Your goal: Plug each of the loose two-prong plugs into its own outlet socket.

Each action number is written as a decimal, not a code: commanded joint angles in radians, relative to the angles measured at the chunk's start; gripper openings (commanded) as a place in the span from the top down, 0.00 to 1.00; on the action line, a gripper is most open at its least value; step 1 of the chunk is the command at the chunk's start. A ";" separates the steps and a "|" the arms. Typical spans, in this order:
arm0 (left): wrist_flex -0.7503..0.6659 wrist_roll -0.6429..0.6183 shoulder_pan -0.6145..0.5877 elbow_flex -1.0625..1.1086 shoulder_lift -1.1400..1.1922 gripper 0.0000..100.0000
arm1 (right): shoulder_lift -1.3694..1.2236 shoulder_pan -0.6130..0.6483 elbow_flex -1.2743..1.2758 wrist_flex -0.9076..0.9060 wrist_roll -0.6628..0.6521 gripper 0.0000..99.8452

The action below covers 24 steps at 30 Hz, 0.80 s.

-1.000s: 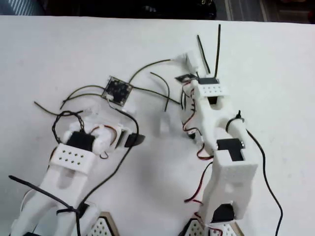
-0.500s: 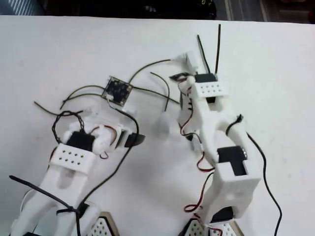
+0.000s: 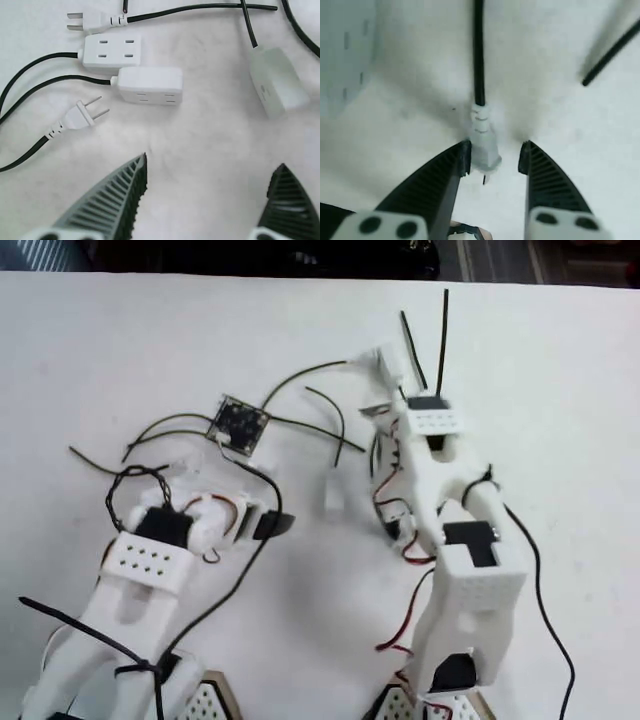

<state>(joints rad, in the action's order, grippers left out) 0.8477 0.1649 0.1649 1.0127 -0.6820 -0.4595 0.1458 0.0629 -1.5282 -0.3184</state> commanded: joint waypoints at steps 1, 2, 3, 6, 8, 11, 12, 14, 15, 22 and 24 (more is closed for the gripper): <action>-0.012 0.000 -0.018 -0.005 -0.028 0.63 | -0.012 0.042 -0.002 0.008 0.055 0.84; -0.012 0.000 -0.025 -0.005 -0.030 0.63 | -0.012 0.048 0.003 0.007 0.063 0.84; -0.012 0.000 -0.030 -0.005 -0.030 0.63 | -0.012 0.054 0.005 0.005 0.064 0.84; -0.012 0.000 -0.038 -0.005 -0.033 0.63 | -0.012 0.058 0.002 -0.028 0.066 0.86; -0.012 0.000 -0.038 -0.005 -0.033 0.63 | -0.004 0.056 -0.002 -0.033 0.066 0.91; -0.012 0.000 -0.038 -0.005 -0.033 0.63 | -0.004 0.053 -0.002 -0.033 0.066 0.99; -0.012 0.000 -0.038 -0.005 -0.033 0.63 | -0.004 0.053 -0.002 -0.035 0.066 0.98; -0.012 0.000 -0.038 -0.005 -0.033 0.63 | -0.004 0.058 -0.002 -0.035 0.066 0.98; -0.012 0.000 -0.038 -0.005 -0.033 0.63 | -0.004 0.058 -0.002 -0.035 0.066 0.98; -0.012 0.000 -0.038 -0.005 -0.033 0.63 | -0.002 0.058 -0.037 -0.039 0.066 0.95; -0.012 0.000 -0.038 -0.005 -0.033 0.63 | -0.002 0.058 -0.040 -0.071 0.066 0.89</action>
<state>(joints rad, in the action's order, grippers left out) 0.8477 0.1649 0.1343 1.0127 -0.6820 -0.4749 0.1918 0.0568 -1.5589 -0.2601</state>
